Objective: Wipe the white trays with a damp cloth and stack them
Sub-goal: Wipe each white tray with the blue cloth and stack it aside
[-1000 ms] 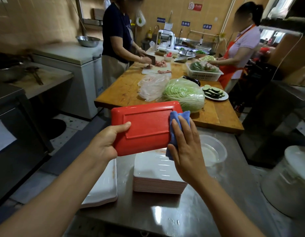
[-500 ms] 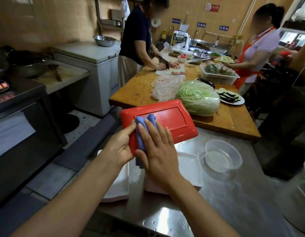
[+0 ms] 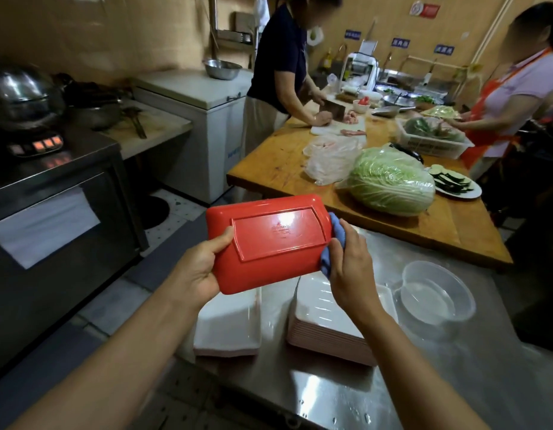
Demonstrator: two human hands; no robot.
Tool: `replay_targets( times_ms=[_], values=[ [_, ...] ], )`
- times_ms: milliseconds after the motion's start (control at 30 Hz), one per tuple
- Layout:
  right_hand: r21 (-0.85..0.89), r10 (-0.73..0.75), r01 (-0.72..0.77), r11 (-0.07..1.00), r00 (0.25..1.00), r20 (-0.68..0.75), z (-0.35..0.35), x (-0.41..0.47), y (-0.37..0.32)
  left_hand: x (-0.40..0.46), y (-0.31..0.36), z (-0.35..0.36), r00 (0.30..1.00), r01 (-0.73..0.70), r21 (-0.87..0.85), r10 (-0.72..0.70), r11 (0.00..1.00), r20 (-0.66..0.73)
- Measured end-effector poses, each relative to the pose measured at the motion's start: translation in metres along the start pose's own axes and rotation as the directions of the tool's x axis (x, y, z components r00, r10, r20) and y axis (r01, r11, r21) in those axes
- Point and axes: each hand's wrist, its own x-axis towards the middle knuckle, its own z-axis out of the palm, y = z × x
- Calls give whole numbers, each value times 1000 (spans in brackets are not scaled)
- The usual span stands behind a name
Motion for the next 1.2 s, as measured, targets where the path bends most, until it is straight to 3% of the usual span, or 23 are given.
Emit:
replay_targets(
  times_ms=[133, 200, 233, 267, 333, 433, 533, 767, 933, 1200],
  values=[
    [-182, 172, -161, 970, 984, 47, 14, -6, 4, -1, 5, -24, 985, -167, 99, 170, 981, -27],
    [-126, 220, -211, 969, 974, 58, 19, -14, -3, 0, 6, -34, 950, -301, 241, 313, 923, -10],
    [-82, 221, -216, 973, 973, 64, 21, -18, -7, 1, 6, -39, 910, -386, 391, 414, 836, 14],
    [-55, 205, -201, 978, 976, 67, 23, -23, -11, 4, 5, -44, 853, -461, 563, 517, 686, 68],
    [-55, 150, -146, 988, 985, 79, 28, -32, -19, 9, -1, -54, 731, -532, 790, 637, 305, 247],
    [-55, 129, -124, 991, 987, 98, 33, -43, -27, 13, -16, -66, 632, -539, 832, 590, -130, 502],
    [-77, 161, -153, 985, 982, 100, 34, -52, -29, 13, -35, -77, 609, -544, 752, 442, -372, 659],
    [-62, 268, -264, 963, 961, 66, 33, -71, -26, 10, -73, -95, 624, -506, 651, 281, -565, 729],
    [-56, 303, -301, 952, 952, 40, 30, -82, -19, 12, -97, -99, 654, -523, 612, 181, -594, 735],
    [-57, 342, -340, 939, 939, 26, 18, -84, -1, 25, -125, -106, 704, -483, 624, 152, -614, 694]
  ],
)
